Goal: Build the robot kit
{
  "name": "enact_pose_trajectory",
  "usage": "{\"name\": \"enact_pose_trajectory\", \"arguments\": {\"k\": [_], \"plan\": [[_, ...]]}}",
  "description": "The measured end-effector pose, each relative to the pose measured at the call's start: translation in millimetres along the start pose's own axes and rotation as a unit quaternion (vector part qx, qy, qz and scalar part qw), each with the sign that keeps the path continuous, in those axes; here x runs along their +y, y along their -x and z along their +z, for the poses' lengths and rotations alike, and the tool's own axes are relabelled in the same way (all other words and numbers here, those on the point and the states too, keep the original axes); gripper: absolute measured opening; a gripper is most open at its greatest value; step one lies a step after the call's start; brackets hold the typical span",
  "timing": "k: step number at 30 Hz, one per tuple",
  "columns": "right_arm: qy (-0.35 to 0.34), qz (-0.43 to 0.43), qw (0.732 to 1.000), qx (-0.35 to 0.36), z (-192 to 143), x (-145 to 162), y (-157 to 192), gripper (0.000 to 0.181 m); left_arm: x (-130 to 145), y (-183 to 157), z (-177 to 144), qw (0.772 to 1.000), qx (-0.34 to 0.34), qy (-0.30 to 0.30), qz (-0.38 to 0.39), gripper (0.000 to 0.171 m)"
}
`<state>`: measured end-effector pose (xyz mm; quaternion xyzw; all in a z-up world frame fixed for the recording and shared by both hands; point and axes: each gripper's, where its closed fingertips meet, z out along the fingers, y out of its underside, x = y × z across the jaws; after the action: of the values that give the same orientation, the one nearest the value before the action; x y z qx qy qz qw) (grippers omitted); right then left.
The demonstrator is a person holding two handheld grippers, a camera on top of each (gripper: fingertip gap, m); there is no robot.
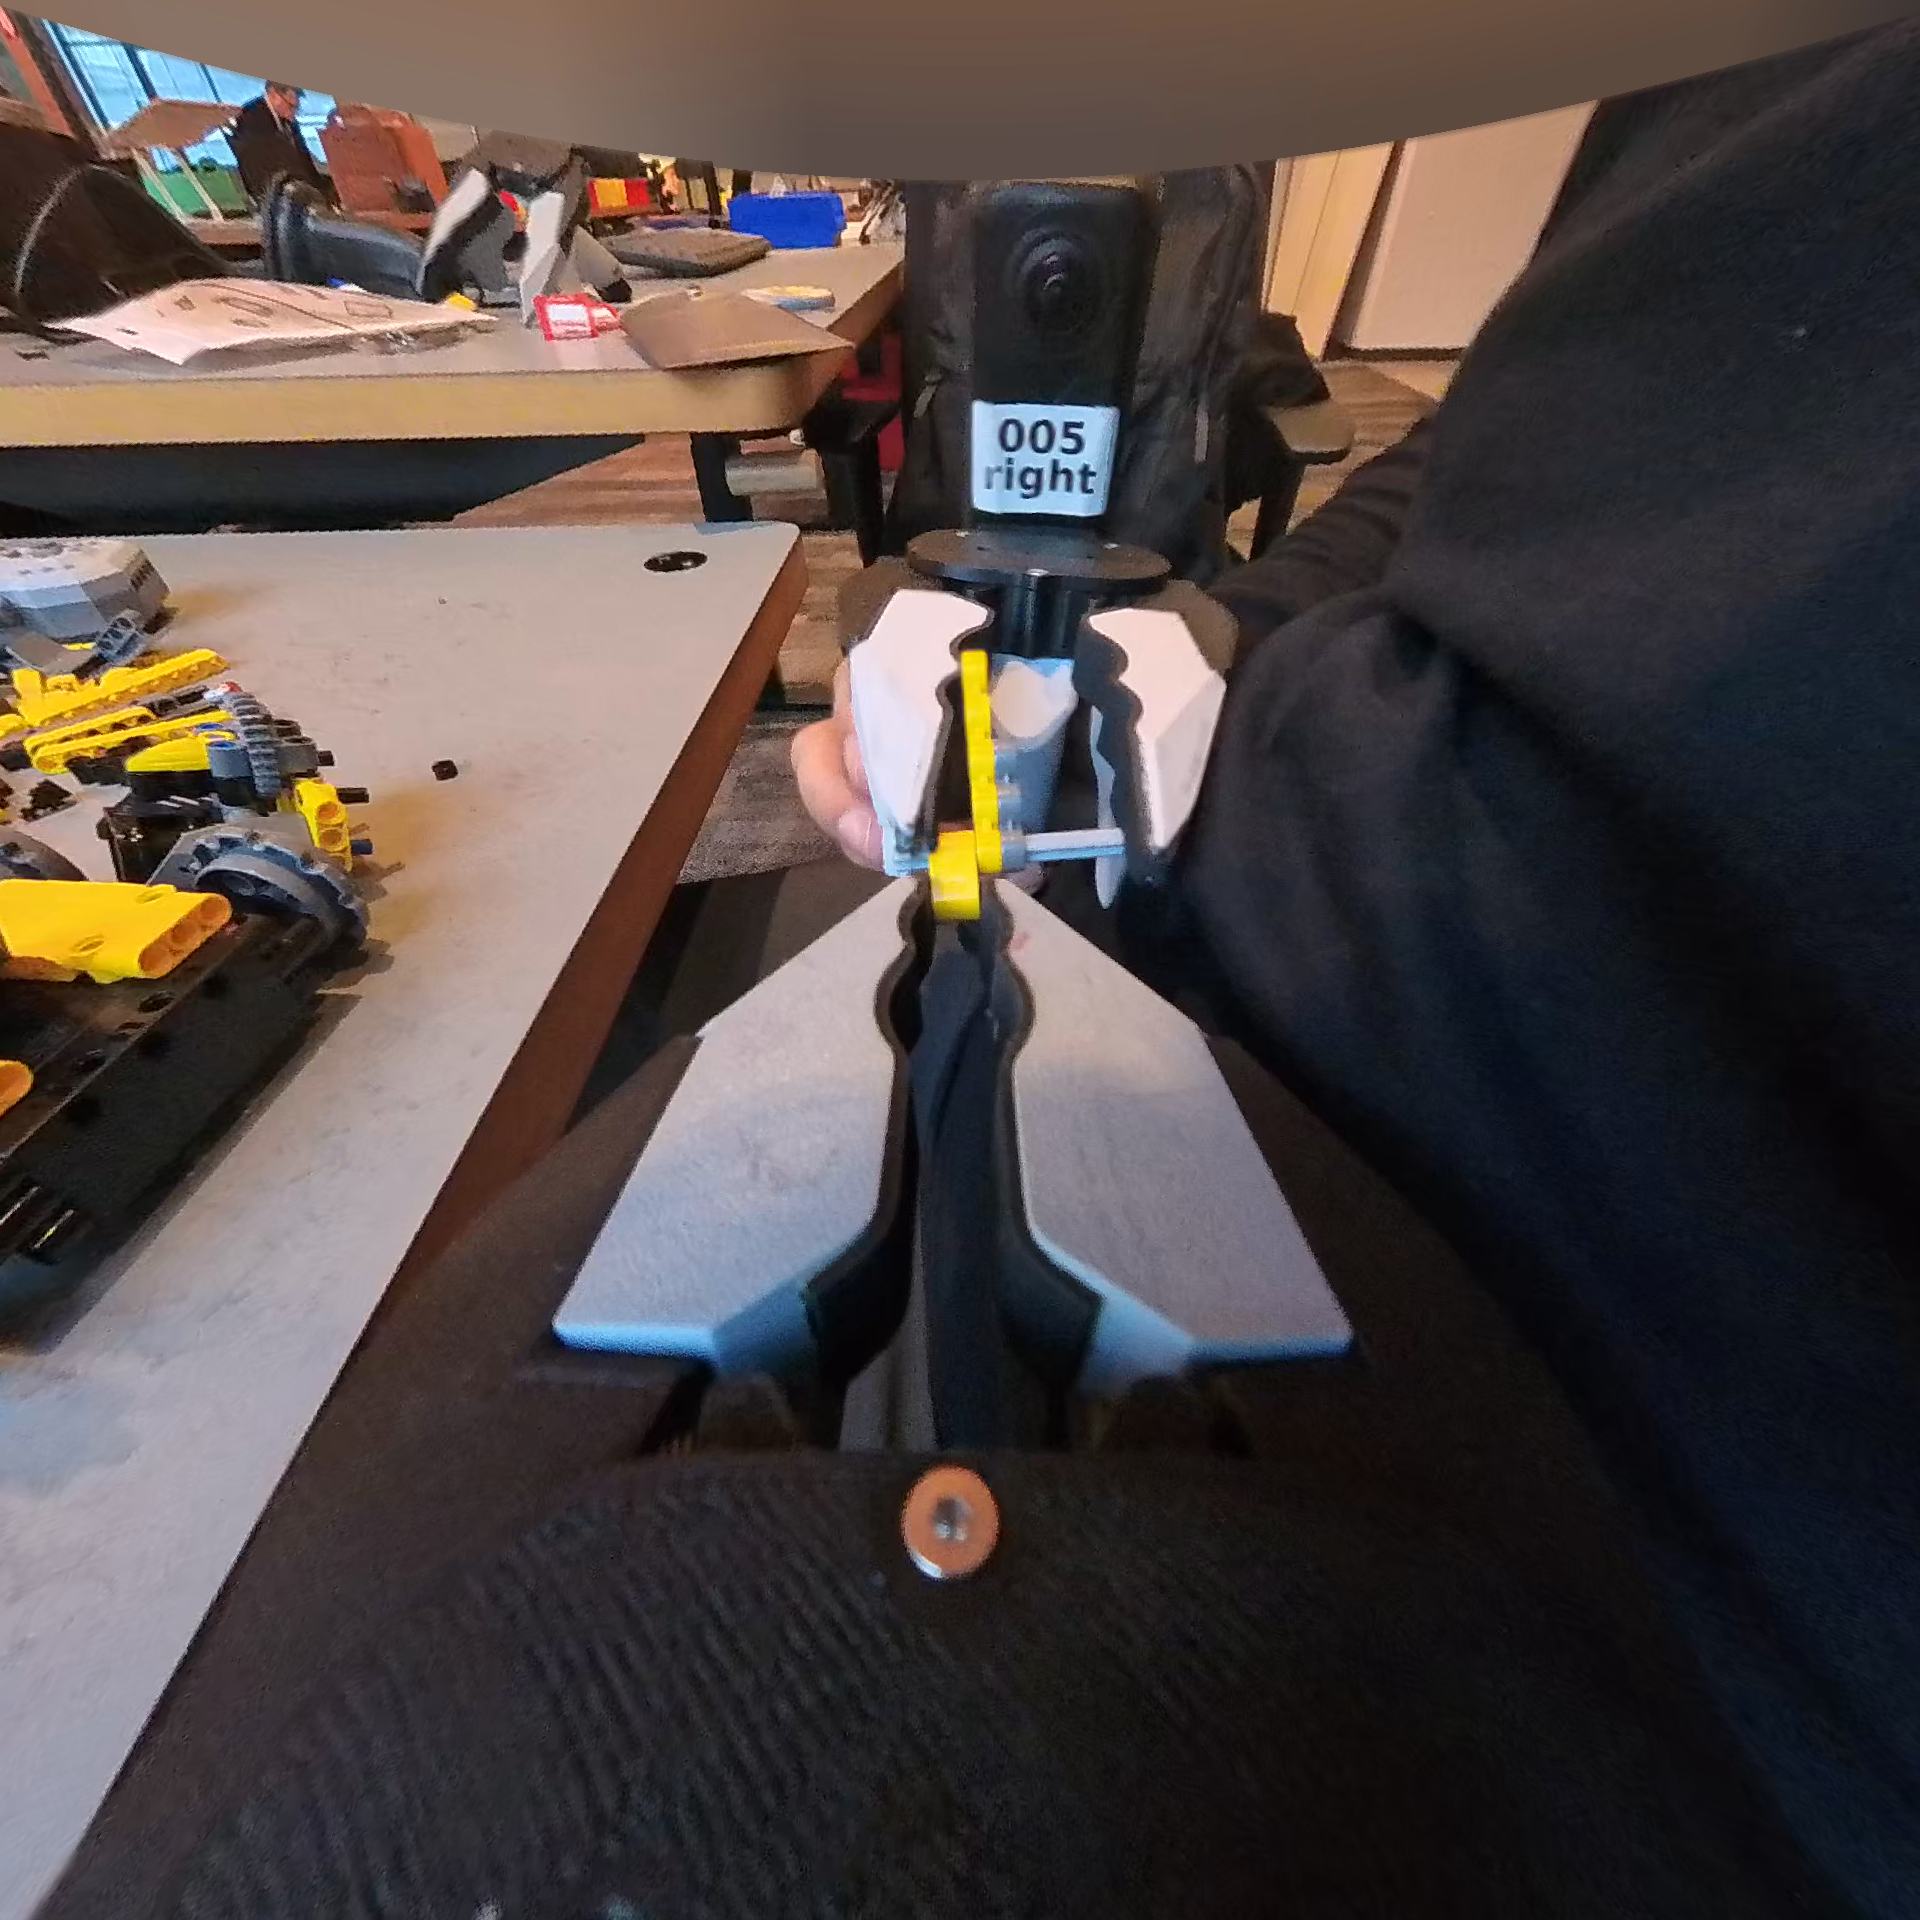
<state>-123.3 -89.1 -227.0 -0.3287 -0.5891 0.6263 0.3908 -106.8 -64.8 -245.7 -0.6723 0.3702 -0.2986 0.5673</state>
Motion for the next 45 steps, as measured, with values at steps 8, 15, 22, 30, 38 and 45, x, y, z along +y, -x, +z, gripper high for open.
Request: {"name": "enact_pose_trajectory", "arguments": {"k": [8, 15, 22, 30, 38, 45], "plan": [[0.004, -0.015, 1.000, 0.026, -1.8, -0.5, -1.9, 0.032, -0.1, 1.9, -0.3, 1.000, -0.008, -0.003, -0.002, 0.005], [0.006, -0.024, 0.999, 0.037, -3.7, -1.8, -3.2, 0.032, 3.2, 4.1, -2.0, 0.998, -0.044, 0.023, 0.047, 0.006], [0.006, -0.026, 0.999, 0.026, -1.4, -1.1, 0.3, 0.030, 5.4, 3.6, 0.8, 0.996, -0.048, 0.038, 0.064, 0.005], [0.009, -0.027, 1.000, 0.009, 0.5, -0.3, 3.9, 0.027, 5.7, 1.8, 4.2, 0.996, -0.040, 0.039, 0.065, 0.006], [0.008, -0.025, 1.000, -0.009, 1.3, -0.5, 8.9, 0.026, 8.0, -3.1, 7.1, 0.996, -0.020, 0.047, 0.069, 0.005], [-0.010, -0.018, 1.000, 0.005, -4.4, -6.7, 4.9, 0.028, 0.6, -5.2, 3.4, 0.991, -0.040, 0.044, 0.119, 0.004]]}}
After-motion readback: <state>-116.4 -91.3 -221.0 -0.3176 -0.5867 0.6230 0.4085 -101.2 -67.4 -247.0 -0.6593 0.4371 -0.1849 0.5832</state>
